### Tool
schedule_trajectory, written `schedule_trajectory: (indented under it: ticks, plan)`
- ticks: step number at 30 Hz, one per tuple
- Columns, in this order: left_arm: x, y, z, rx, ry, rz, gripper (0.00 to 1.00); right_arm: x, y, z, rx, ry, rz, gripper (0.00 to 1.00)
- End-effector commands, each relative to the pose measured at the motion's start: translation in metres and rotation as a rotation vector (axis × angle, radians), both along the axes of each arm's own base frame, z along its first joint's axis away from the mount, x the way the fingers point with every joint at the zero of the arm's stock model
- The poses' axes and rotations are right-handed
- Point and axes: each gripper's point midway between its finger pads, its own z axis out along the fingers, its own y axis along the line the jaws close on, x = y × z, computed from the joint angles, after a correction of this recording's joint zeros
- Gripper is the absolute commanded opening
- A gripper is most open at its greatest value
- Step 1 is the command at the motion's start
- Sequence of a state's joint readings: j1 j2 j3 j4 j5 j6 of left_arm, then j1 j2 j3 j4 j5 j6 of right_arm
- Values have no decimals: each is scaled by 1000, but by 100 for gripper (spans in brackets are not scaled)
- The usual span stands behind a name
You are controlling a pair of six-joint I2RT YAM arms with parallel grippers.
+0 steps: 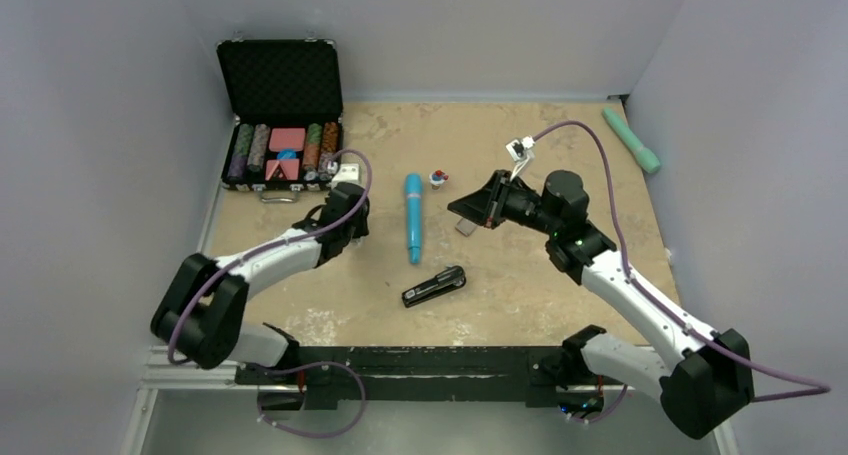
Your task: Unload the staples from the stapler
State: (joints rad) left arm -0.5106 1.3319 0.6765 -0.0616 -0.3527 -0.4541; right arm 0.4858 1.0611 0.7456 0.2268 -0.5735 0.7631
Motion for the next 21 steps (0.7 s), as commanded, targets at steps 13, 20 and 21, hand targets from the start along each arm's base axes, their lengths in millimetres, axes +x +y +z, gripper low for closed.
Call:
schedule_trajectory:
  ticks: [13,20,21]
  plan:
    - [84,0,8,-21,-39,123,100,-10,-13,2,-30,-27,-38,23]
    - [65,1,38,-45,-72,69,100,-8,-16,2,-50,-29,-61,29]
    - [63,0,47,-55,-94,51,100,-7,-17,2,-58,-27,-71,31]
